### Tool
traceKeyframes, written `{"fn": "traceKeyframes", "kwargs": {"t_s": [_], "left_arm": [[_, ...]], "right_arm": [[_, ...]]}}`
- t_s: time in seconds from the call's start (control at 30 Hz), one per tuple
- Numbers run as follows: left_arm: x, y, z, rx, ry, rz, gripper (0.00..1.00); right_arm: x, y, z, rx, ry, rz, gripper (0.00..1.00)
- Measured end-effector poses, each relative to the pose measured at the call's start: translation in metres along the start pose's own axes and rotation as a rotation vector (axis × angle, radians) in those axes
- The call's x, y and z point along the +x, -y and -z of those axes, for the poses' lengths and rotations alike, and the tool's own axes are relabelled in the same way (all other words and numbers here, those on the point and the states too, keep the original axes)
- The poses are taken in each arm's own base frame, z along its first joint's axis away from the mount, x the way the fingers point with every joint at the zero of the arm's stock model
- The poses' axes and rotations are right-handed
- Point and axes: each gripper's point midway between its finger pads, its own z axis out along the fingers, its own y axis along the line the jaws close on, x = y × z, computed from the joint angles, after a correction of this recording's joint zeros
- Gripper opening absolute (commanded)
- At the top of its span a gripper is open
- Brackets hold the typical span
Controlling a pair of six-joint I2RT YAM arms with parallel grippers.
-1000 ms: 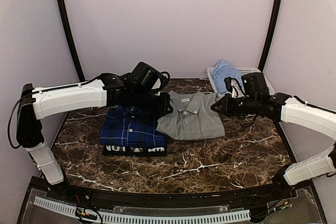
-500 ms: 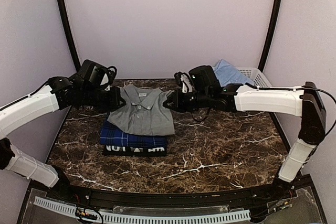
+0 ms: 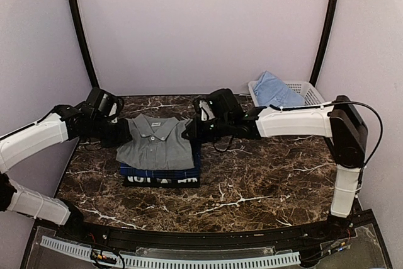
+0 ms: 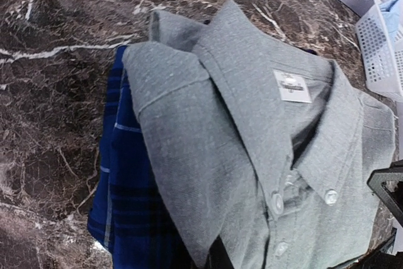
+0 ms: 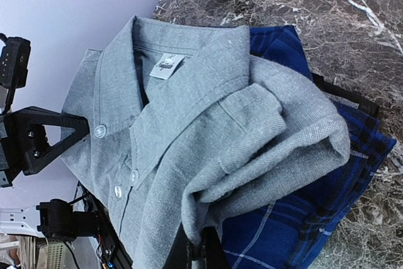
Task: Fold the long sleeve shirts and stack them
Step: Place the square-folded shirt on the square-folded shirt.
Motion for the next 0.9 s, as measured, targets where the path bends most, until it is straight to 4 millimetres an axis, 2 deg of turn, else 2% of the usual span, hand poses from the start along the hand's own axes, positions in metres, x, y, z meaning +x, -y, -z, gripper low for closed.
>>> {"fn": "traceKeyframes", "kwargs": {"t_s": [0.07, 0.27, 0.5, 0.6, 0.73, 0.8, 0.9], "left_arm": [[0.007, -0.01, -0.008, -0.029, -0.014, 0.007, 0.16], [0.029, -0.041, -0.032, -0.133, -0.061, 0.018, 0.31], [0.025, -0.051, -0.033, -0.184, -0.035, 0.014, 0.38], [0.018, -0.053, -0.029, -0.21, -0.016, 0.008, 0.38], [0.005, -0.052, -0.015, -0.228, 0.025, -0.002, 0.41], [-0.003, -0.047, -0.005, -0.218, 0.054, -0.007, 0.43], [-0.015, -0.037, 0.011, -0.186, 0.095, -0.013, 0.51]], "right_arm": [[0.004, 0.006, -0.003, 0.006, -0.008, -0.003, 0.15], [0.022, 0.036, -0.007, 0.058, -0.041, -0.016, 0.35], [0.038, 0.06, 0.0, 0.151, -0.076, 0.007, 0.37], [0.035, 0.058, 0.012, 0.188, -0.064, 0.038, 0.37], [0.029, 0.038, 0.03, 0.198, -0.03, 0.098, 0.38], [0.029, 0.029, 0.035, 0.197, -0.02, 0.121, 0.38], [0.029, 0.026, 0.039, 0.213, -0.008, 0.14, 0.43]]}}
